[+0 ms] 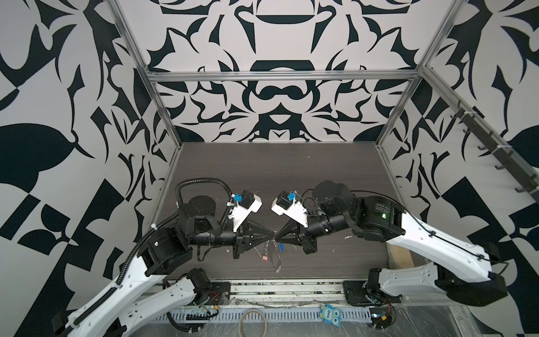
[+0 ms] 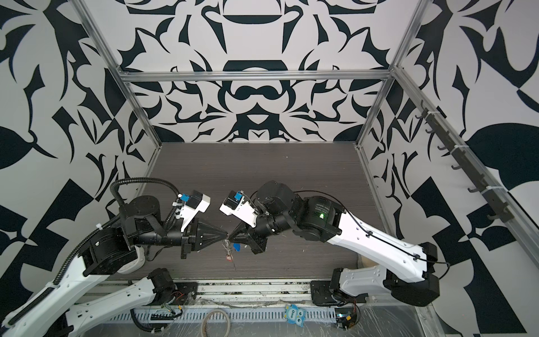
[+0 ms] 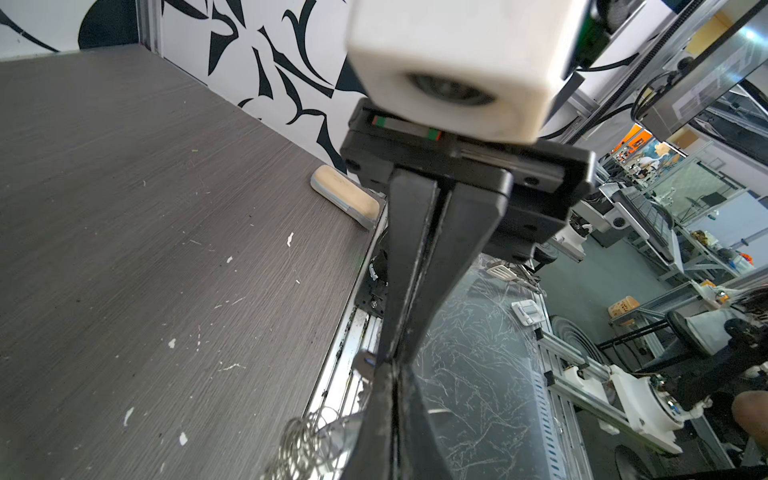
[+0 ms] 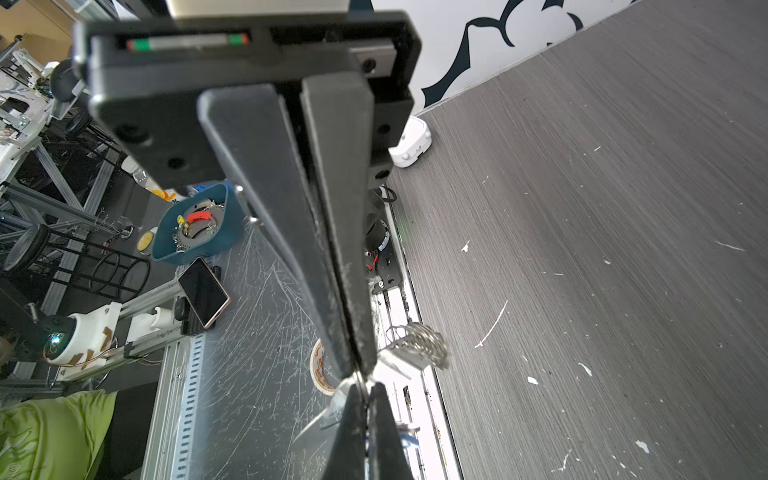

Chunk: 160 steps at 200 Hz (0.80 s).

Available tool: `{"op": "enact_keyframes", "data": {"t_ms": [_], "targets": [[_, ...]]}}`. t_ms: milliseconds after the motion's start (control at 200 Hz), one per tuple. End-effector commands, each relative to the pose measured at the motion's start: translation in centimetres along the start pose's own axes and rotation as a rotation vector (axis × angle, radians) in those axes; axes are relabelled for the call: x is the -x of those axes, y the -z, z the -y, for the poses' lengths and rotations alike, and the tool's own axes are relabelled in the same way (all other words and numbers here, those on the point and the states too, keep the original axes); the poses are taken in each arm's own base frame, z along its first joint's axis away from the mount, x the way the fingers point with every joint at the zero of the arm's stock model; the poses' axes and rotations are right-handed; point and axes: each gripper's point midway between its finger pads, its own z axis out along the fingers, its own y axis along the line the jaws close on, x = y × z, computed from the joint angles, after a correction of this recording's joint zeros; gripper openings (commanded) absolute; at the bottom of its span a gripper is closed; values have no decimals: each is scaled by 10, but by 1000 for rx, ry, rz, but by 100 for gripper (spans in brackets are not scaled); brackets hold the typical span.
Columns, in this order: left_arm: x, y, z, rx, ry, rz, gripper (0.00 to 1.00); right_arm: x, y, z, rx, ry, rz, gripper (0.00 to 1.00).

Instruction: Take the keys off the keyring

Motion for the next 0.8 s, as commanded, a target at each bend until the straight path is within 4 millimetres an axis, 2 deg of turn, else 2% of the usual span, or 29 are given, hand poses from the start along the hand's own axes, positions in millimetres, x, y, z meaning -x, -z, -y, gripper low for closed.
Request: {"op": "enact_keyframes", "data": {"t_ms": [0, 110, 225, 320, 460, 715, 795], "targets": [[0, -2, 4, -37, -4, 13, 0, 34, 12, -10, 15, 50, 124, 0], [4, 0, 3, -28, -20, 52, 0, 38, 13, -12, 21, 51, 143, 0], [16, 9, 5, -19, -60, 164, 0, 39, 14, -12, 27, 58, 180, 0], [24, 16, 8, -23, -85, 240, 0, 40, 16, -12, 28, 71, 219, 16], [30, 24, 10, -22, -107, 313, 0, 41, 21, -13, 32, 92, 291, 34], [36, 38, 17, -34, -148, 419, 0, 38, 26, -5, 12, 118, 420, 45], [36, 38, 17, -37, -146, 426, 0, 37, 23, -10, 50, 131, 449, 49]]}}
